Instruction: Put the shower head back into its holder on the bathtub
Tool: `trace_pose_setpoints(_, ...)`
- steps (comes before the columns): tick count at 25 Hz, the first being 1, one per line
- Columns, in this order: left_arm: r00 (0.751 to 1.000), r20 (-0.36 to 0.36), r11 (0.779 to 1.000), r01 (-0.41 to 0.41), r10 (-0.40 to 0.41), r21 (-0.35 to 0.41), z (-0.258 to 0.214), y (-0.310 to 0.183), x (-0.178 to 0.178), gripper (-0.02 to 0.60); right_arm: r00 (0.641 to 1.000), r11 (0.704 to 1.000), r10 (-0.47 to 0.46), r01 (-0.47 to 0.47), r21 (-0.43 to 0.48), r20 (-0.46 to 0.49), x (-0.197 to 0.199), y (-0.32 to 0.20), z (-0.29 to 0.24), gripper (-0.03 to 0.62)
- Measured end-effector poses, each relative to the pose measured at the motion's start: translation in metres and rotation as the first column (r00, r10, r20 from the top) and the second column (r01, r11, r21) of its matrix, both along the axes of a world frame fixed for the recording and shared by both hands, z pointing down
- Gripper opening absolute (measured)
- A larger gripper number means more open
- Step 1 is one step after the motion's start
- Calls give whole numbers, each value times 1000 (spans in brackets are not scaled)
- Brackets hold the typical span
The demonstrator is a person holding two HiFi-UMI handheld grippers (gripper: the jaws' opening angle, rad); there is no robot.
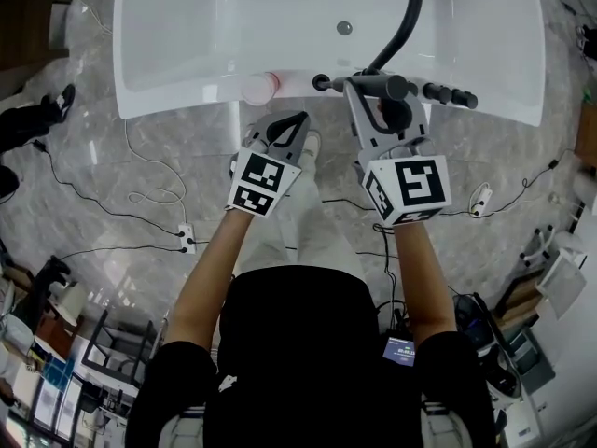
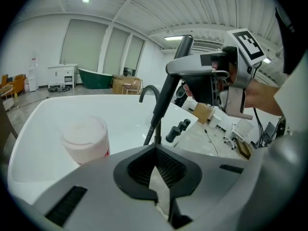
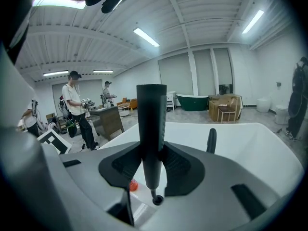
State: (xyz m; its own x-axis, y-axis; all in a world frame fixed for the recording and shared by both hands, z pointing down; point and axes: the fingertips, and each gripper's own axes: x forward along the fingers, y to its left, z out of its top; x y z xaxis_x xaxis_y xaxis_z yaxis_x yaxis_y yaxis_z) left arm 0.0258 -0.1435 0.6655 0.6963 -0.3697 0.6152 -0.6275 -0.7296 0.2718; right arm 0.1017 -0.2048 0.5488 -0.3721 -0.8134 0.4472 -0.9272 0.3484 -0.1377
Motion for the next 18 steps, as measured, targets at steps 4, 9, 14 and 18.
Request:
trace_pose_setpoints(4, 1000, 3, 1000, 13, -13, -7, 12, -2, -9, 14, 1000, 1000, -11, 10, -24, -18, -5, -3, 31, 140)
trace_pose_setpoints(9, 999, 2, 999, 37, -37, -11, 21, -4, -18, 14, 999, 998, -27, 25, -63, -43, -7, -4, 66, 140)
trace_pose_setpoints(14, 998, 8, 998, 58, -57, -23, 29, -4, -30, 14, 996, 994, -52, 45, -100, -75, -13, -5, 98, 140)
trace_pose_setpoints(18, 997, 14, 997, 74, -74, -31, 40, -2, -41, 14, 992, 991, -73, 61, -122, -103, -20, -2, 123, 140)
